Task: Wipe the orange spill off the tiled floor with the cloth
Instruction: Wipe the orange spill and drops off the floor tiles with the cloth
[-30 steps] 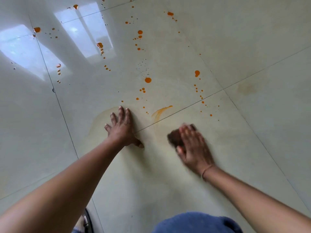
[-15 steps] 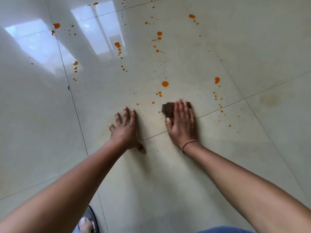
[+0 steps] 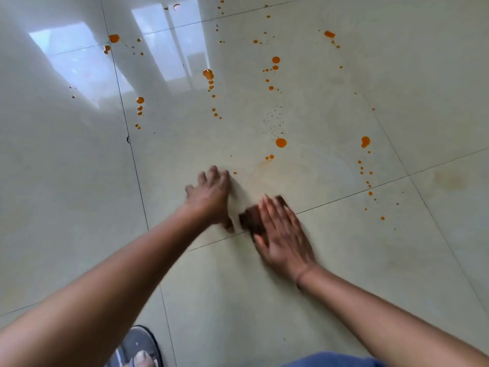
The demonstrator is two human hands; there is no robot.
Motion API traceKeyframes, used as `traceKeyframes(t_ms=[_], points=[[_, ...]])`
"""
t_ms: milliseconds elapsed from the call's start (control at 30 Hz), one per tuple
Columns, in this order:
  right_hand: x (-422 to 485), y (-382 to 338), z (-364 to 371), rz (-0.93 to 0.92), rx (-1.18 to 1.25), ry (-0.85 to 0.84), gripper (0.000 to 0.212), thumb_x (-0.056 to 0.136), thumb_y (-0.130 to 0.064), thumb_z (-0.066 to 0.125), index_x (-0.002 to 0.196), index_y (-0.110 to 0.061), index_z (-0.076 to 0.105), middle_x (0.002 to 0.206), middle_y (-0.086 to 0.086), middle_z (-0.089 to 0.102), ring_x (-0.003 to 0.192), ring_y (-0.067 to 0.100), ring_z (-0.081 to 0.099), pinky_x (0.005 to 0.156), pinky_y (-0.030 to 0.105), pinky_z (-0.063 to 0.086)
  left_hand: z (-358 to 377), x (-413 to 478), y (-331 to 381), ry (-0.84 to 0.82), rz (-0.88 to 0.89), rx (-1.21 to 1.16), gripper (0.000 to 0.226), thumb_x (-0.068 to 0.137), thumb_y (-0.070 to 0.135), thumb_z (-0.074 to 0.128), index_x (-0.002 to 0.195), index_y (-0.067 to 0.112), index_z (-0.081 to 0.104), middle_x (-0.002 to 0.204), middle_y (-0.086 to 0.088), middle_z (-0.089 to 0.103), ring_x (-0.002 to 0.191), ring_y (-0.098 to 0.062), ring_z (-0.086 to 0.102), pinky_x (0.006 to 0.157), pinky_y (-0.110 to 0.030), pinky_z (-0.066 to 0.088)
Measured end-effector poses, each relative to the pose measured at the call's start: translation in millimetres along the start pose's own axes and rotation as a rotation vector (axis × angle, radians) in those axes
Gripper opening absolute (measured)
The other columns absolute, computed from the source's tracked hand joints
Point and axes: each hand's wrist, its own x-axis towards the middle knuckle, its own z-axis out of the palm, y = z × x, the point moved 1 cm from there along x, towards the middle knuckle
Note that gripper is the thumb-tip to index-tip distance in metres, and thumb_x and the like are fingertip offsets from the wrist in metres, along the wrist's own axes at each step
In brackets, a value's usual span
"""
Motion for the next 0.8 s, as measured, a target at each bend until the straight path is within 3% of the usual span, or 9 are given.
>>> traceKeyframes(t_ms=[67,167,200,267,367,533,633,733,800], points=[[-5.2,33.2,-9.2,0.053,0.013,0.036,0.069,0.090,-0.042,0.039,0.148,-0.005,0.034,0.156,0.013,0.028,0.145,0.026,0.021,0.118,0.036,0.009,-12.0,11.6,-23.3,0.040,-0.025,0.001,0.149,0.047,0.046,0.093,0.153,0.017,-0.008,0.160,-0.009,-0.016,0.147,-0.039,-0.002,0.111,-0.062,0.022],[71.2,39.5,-16.4,0.413,0.023,0.147,0.070,0.090,-0.043,0.033,0.148,-0.003,0.031,0.156,0.016,0.029,0.145,0.028,0.021,0.118,0.038,0.007,-15.0,30.6,-34.6,-0.050,-0.074,-0.094,0.159,0.045,0.042,0.095,0.150,0.019,-0.023,0.155,-0.005,-0.033,0.144,-0.042,-0.018,0.111,-0.065,0.015],[87.8,23.4,-11.5,0.405,0.026,0.158,0.070,0.090,-0.042,0.033,0.148,-0.002,0.031,0.156,0.016,0.028,0.145,0.029,0.022,0.119,0.039,0.009,-14.7,32.8,-34.9,-0.065,-0.068,-0.117,0.161,0.044,0.041,0.095,0.149,0.020,-0.025,0.154,-0.005,-0.036,0.143,-0.042,-0.021,0.111,-0.066,0.013],[78.2,-12.7,-1.2,0.170,0.027,0.085,0.070,0.091,-0.041,0.036,0.148,-0.002,0.031,0.156,0.015,0.026,0.146,0.027,0.022,0.118,0.041,0.015,-14.2,27.9,-39.9,-0.061,-0.055,-0.154,0.161,0.043,0.041,0.095,0.150,0.022,-0.024,0.154,-0.004,-0.036,0.143,-0.041,-0.023,0.111,-0.066,0.012],[11.2,4.4,-5.8,-0.106,-0.033,-0.047,0.071,0.090,-0.043,0.040,0.150,-0.006,0.029,0.159,0.009,0.022,0.147,0.022,0.018,0.113,0.045,0.025,-13.0,26.1,-43.5,-0.035,-0.021,-0.182,0.161,0.043,0.041,0.095,0.151,0.023,-0.022,0.154,-0.002,-0.036,0.143,-0.038,-0.024,0.113,-0.064,0.010],[97.1,4.9,-10.9,0.256,0.014,0.054,0.072,0.088,-0.042,0.037,0.148,-0.004,0.032,0.156,0.014,0.028,0.145,0.025,0.021,0.117,0.037,0.010,-10.5,30.8,-41.7,-0.034,-0.030,-0.206,0.161,0.043,0.037,0.096,0.151,0.023,-0.023,0.154,-0.002,-0.037,0.142,-0.038,-0.026,0.112,-0.064,0.007],[108.8,-33.2,2.9,0.069,0.006,0.026,0.071,0.089,-0.042,0.038,0.148,-0.004,0.032,0.156,0.014,0.029,0.145,0.025,0.022,0.118,0.038,0.014,-7.1,33.4,-45.5,-0.007,-0.021,-0.217,0.162,0.040,0.038,0.096,0.151,0.024,-0.021,0.155,-0.001,-0.035,0.143,-0.038,-0.024,0.112,-0.063,0.008],[57.2,-9.7,-3.8,-0.204,-0.054,-0.060,0.071,0.088,-0.043,0.043,0.148,-0.006,0.033,0.157,0.010,0.029,0.146,0.022,0.021,0.118,0.037,0.018,-7.5,31.6,-47.3,-0.003,-0.012,-0.221,0.162,0.039,0.040,0.096,0.152,0.025,-0.020,0.156,0.000,-0.033,0.144,-0.036,-0.023,0.114,-0.062,0.008],[68.4,5.4,-8.2,-0.181,-0.047,-0.034,0.071,0.088,-0.043,0.042,0.148,-0.006,0.034,0.156,0.011,0.029,0.145,0.023,0.024,0.116,0.040,0.021,-7.0,32.2,-48.2,0.007,-0.018,-0.232,0.163,0.038,0.039,0.096,0.152,0.026,-0.020,0.156,0.001,-0.033,0.144,-0.036,-0.024,0.115,-0.061,0.008]])
